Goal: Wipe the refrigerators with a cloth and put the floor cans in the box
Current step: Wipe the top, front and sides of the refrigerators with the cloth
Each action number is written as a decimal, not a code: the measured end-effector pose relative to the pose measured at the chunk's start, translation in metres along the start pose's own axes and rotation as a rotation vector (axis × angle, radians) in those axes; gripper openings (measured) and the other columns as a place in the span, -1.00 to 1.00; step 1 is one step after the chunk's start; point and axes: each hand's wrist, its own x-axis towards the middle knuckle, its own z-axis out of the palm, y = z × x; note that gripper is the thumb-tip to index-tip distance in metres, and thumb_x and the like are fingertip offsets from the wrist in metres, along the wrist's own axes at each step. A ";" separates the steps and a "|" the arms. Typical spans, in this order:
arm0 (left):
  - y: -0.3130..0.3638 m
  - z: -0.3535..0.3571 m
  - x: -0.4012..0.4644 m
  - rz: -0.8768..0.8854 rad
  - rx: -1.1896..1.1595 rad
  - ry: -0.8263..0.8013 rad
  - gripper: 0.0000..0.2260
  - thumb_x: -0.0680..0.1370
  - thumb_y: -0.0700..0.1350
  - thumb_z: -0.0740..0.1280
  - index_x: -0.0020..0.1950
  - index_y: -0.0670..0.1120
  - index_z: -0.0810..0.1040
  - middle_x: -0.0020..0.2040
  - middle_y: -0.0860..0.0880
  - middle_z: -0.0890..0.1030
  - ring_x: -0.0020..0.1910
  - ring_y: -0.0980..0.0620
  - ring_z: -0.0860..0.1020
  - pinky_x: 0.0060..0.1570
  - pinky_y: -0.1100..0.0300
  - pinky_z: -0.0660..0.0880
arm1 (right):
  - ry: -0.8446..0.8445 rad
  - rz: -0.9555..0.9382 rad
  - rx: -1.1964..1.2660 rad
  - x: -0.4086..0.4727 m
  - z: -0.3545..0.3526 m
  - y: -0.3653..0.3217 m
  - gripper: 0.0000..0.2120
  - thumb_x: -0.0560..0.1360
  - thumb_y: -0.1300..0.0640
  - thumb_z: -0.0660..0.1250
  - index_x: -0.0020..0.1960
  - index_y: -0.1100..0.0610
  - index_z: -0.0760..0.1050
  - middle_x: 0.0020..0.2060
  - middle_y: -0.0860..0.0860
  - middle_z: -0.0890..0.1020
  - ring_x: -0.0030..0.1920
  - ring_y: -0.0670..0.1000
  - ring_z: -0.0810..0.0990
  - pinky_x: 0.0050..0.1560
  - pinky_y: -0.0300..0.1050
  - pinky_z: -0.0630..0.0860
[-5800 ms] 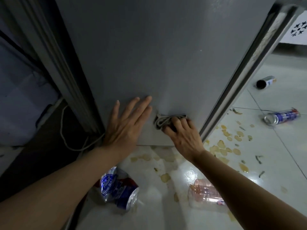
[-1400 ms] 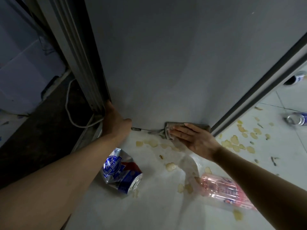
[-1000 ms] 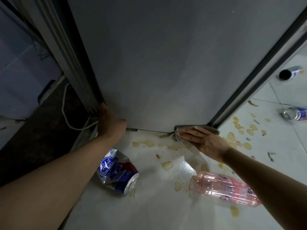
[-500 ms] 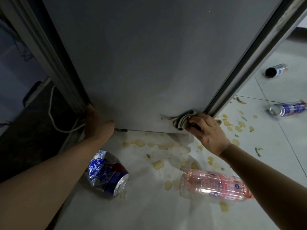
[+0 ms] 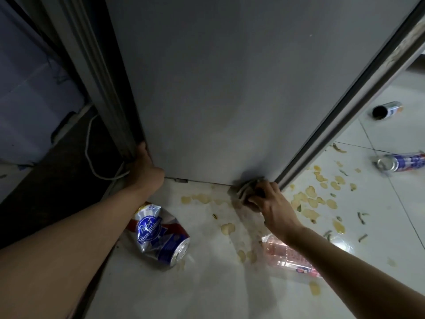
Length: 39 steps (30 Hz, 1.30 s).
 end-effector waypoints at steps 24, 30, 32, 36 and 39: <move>-0.008 -0.045 0.015 0.074 -0.025 -0.203 -0.45 0.40 -0.58 0.13 0.35 -0.24 0.36 0.31 -0.20 0.48 0.34 0.00 0.40 0.30 0.30 0.24 | -0.226 1.219 1.680 0.154 0.035 -0.217 -0.63 0.53 0.27 0.28 0.29 0.39 0.36 0.20 0.28 0.51 0.19 0.25 0.52 -0.02 0.06 0.56; -0.004 -0.052 0.019 0.053 0.025 -0.205 -0.58 0.52 -0.39 0.21 0.35 -0.11 0.39 0.29 -0.10 0.52 0.29 0.01 0.46 0.33 0.13 0.36 | -0.205 1.120 1.956 0.170 0.034 -0.233 -0.62 0.58 0.26 0.16 0.39 0.28 0.30 0.35 0.17 0.43 0.32 0.11 0.45 -0.16 -0.22 0.49; -0.004 -0.053 0.020 0.047 0.033 -0.202 -0.57 0.51 -0.40 0.21 0.35 -0.10 0.40 0.29 -0.09 0.53 0.28 0.00 0.47 0.33 0.07 0.38 | -0.195 1.125 1.997 0.172 0.037 -0.232 -0.62 0.59 0.28 0.12 0.41 0.28 0.27 0.38 0.18 0.39 0.36 0.12 0.41 -0.18 -0.23 0.47; -0.004 -0.053 0.019 0.040 0.076 -0.204 -0.48 0.47 -0.46 0.12 0.37 -0.07 0.38 0.31 -0.06 0.51 0.33 0.04 0.42 0.25 0.27 0.30 | -0.213 1.218 2.046 0.172 0.043 -0.227 -0.63 0.56 0.28 0.18 0.35 0.29 0.36 0.32 0.23 0.45 0.32 0.21 0.44 0.04 -0.02 0.52; -0.004 -0.050 0.017 0.039 0.086 -0.192 -0.45 0.46 -0.48 0.08 0.39 -0.09 0.36 0.34 -0.09 0.48 0.36 0.01 0.38 0.25 0.31 0.24 | -0.229 1.408 2.074 0.173 0.042 -0.226 -0.68 0.52 0.25 0.24 0.26 0.26 0.48 0.21 0.23 0.55 0.23 0.22 0.50 0.21 0.16 0.46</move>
